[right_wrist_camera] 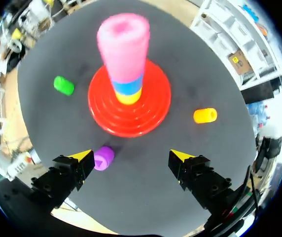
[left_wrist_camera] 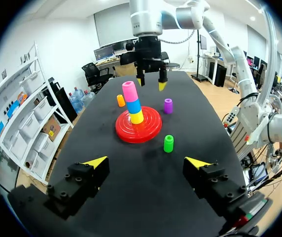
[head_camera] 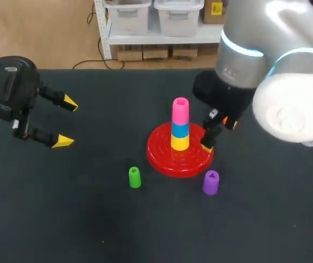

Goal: Pick up and stack the cylinders on the red base in this order: pink,purple,orange,green

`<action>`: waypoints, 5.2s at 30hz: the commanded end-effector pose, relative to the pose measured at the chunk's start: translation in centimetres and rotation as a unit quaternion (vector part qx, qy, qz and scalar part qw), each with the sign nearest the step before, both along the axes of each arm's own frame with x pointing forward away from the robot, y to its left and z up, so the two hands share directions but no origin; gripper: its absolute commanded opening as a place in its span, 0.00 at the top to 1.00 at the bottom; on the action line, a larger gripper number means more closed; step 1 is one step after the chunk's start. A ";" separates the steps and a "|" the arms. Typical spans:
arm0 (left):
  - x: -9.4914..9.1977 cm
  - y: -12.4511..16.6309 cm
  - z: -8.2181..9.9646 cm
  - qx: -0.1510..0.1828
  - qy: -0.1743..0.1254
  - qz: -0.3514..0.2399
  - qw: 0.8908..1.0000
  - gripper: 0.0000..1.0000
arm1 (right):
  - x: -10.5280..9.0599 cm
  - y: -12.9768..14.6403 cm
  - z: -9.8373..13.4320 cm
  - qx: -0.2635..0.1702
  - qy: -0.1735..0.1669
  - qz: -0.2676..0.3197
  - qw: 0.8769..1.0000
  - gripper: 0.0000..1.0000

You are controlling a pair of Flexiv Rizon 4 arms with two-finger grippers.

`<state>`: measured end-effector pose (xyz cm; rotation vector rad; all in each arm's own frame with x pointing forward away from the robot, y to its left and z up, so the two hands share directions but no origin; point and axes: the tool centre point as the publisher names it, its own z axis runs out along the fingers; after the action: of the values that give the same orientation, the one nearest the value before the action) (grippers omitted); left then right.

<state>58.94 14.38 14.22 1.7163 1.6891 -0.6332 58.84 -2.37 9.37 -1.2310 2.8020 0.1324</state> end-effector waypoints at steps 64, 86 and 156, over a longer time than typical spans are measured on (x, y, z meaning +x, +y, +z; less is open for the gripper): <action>0.1 0.0 -0.1 -0.001 0.000 -0.001 1.000 0.00 | -6.5 2.4 -4.9 -0.041 0.059 0.003 0.997 0.00; 0.1 0.0 -0.1 -0.001 0.000 -0.001 1.000 0.00 | -6.2 1.0 -7.2 -0.028 0.054 -0.021 0.998 0.00; 0.1 0.0 -0.1 -0.001 0.000 -0.001 1.000 0.00 | -5.8 0.8 -7.7 -0.036 0.051 -0.032 0.998 1.00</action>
<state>58.94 14.38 14.22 1.7163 1.6891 -0.6332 53.15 -1.54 1.18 -1.1816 2.9564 0.1039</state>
